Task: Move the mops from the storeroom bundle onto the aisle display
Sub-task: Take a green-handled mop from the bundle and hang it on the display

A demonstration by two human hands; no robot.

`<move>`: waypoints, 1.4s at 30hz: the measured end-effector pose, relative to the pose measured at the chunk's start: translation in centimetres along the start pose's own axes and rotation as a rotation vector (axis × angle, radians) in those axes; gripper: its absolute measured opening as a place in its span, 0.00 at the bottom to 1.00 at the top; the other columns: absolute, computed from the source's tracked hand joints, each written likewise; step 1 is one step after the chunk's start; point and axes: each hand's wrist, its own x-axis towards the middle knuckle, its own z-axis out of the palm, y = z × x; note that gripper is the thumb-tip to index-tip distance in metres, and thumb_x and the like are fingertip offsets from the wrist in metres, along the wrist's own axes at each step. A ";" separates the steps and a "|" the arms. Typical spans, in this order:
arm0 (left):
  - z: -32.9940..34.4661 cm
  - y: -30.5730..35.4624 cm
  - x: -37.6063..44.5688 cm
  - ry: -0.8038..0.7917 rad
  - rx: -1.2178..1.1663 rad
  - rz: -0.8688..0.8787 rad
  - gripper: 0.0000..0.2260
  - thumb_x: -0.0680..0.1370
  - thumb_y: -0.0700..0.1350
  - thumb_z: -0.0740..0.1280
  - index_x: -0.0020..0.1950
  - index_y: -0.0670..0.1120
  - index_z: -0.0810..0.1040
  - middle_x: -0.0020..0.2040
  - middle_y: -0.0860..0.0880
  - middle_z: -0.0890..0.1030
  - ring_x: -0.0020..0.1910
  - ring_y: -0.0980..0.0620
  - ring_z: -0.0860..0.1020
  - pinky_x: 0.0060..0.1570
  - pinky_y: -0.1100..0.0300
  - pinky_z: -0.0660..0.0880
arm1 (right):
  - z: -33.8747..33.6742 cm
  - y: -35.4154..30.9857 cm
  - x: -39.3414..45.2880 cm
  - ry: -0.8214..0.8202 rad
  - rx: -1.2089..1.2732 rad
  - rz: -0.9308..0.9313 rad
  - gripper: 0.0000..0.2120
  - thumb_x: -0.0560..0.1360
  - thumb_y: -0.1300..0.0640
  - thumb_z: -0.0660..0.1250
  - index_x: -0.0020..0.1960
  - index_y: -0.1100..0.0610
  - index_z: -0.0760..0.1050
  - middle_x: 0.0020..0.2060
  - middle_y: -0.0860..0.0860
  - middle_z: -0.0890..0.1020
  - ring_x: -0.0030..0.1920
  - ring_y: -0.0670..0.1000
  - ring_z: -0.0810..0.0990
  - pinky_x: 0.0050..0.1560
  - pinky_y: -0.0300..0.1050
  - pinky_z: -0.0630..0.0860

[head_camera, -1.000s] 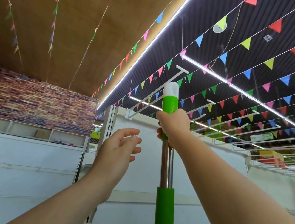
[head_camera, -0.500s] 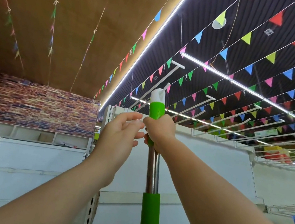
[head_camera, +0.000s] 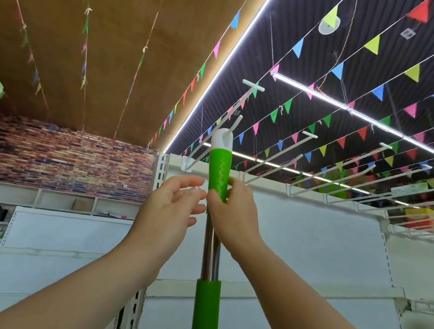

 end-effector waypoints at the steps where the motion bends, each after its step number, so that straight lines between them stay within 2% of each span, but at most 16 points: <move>1: 0.1 -0.1 0.0 0.003 0.007 0.002 0.09 0.79 0.42 0.59 0.46 0.55 0.74 0.49 0.52 0.80 0.49 0.56 0.78 0.49 0.63 0.74 | -0.2 0.1 0.0 -0.008 -0.036 -0.005 0.09 0.74 0.56 0.61 0.53 0.58 0.73 0.46 0.57 0.78 0.45 0.57 0.78 0.46 0.53 0.76; 3: 0.3 -0.4 0.1 0.011 0.021 0.000 0.08 0.79 0.43 0.59 0.46 0.55 0.74 0.50 0.52 0.80 0.50 0.55 0.79 0.50 0.62 0.74 | -0.6 0.3 0.6 -0.051 -0.086 0.009 0.11 0.74 0.56 0.62 0.54 0.60 0.75 0.46 0.57 0.81 0.47 0.57 0.79 0.50 0.54 0.77; 8: 0.0 -1.1 0.1 0.036 0.035 -0.013 0.08 0.79 0.43 0.59 0.46 0.55 0.74 0.49 0.52 0.80 0.50 0.55 0.78 0.49 0.63 0.74 | 0.5 1.2 2.4 -0.116 -0.187 0.029 0.12 0.73 0.55 0.64 0.52 0.61 0.79 0.42 0.58 0.83 0.43 0.58 0.81 0.46 0.52 0.79; 11: -0.3 -1.5 0.1 0.048 0.056 -0.009 0.09 0.79 0.42 0.59 0.45 0.56 0.74 0.48 0.52 0.80 0.49 0.55 0.79 0.49 0.63 0.74 | 2.0 2.2 3.4 -0.152 -0.229 0.075 0.13 0.74 0.53 0.66 0.51 0.62 0.77 0.41 0.57 0.80 0.41 0.56 0.78 0.41 0.47 0.75; 15: -0.8 -2.3 0.3 0.058 0.088 -0.020 0.09 0.79 0.43 0.59 0.46 0.57 0.74 0.49 0.53 0.80 0.49 0.56 0.78 0.48 0.64 0.74 | 3.7 3.4 4.5 -0.181 -0.251 0.108 0.14 0.74 0.53 0.67 0.51 0.63 0.77 0.42 0.57 0.78 0.41 0.54 0.76 0.40 0.44 0.71; 20: -1.1 -3.5 0.7 0.066 0.112 -0.044 0.09 0.80 0.43 0.59 0.46 0.56 0.74 0.50 0.53 0.80 0.49 0.56 0.78 0.50 0.64 0.74 | 4.8 4.4 5.4 -0.223 -0.254 0.131 0.14 0.73 0.53 0.67 0.51 0.64 0.76 0.40 0.55 0.76 0.40 0.54 0.74 0.28 0.39 0.65; 25: -1.2 -4.4 1.3 0.066 0.130 -0.056 0.09 0.80 0.43 0.58 0.46 0.56 0.74 0.49 0.53 0.80 0.50 0.56 0.78 0.51 0.63 0.74 | 6.5 5.3 6.1 -0.245 -0.223 0.156 0.10 0.74 0.55 0.67 0.48 0.62 0.75 0.39 0.55 0.75 0.40 0.54 0.74 0.34 0.42 0.67; 27: -1.3 -4.8 1.4 0.068 0.134 -0.061 0.09 0.80 0.43 0.58 0.45 0.56 0.74 0.49 0.53 0.80 0.50 0.56 0.78 0.51 0.63 0.74 | 7.0 5.6 6.1 -0.248 -0.229 0.165 0.08 0.74 0.55 0.66 0.45 0.60 0.72 0.36 0.54 0.74 0.40 0.55 0.73 0.34 0.42 0.66; 30: -1.6 -5.3 1.6 0.074 0.139 -0.075 0.09 0.80 0.43 0.59 0.46 0.57 0.74 0.49 0.53 0.80 0.50 0.56 0.78 0.52 0.62 0.74 | 7.8 5.9 6.3 -0.245 -0.240 0.163 0.07 0.75 0.56 0.65 0.47 0.61 0.74 0.39 0.55 0.74 0.40 0.55 0.73 0.30 0.42 0.65; 33: -2.0 -5.8 1.8 0.084 0.140 -0.089 0.08 0.80 0.44 0.59 0.46 0.56 0.74 0.49 0.53 0.80 0.50 0.56 0.79 0.53 0.61 0.75 | 8.4 6.2 6.4 -0.247 -0.256 0.172 0.07 0.75 0.56 0.65 0.45 0.60 0.72 0.36 0.54 0.73 0.40 0.55 0.73 0.27 0.40 0.63; 37: -2.3 -6.2 1.9 0.090 0.145 -0.105 0.08 0.79 0.44 0.60 0.48 0.56 0.75 0.50 0.52 0.80 0.50 0.56 0.79 0.53 0.60 0.75 | 9.2 6.5 6.3 -0.232 -0.265 0.171 0.12 0.76 0.55 0.65 0.52 0.63 0.75 0.40 0.55 0.74 0.40 0.54 0.72 0.27 0.39 0.62; 39: -2.5 -6.4 1.8 0.094 0.144 -0.109 0.08 0.79 0.44 0.60 0.48 0.56 0.75 0.50 0.52 0.80 0.50 0.56 0.79 0.53 0.61 0.75 | 9.4 6.6 6.3 -0.224 -0.264 0.173 0.12 0.76 0.55 0.64 0.53 0.64 0.75 0.40 0.54 0.74 0.40 0.54 0.73 0.31 0.40 0.64; 42: -2.6 -6.6 1.6 0.106 0.151 -0.125 0.08 0.79 0.44 0.60 0.49 0.56 0.75 0.51 0.52 0.80 0.50 0.56 0.79 0.53 0.62 0.75 | 9.3 6.6 5.9 -0.235 -0.241 0.189 0.13 0.77 0.54 0.63 0.54 0.64 0.74 0.42 0.55 0.75 0.41 0.54 0.73 0.30 0.40 0.64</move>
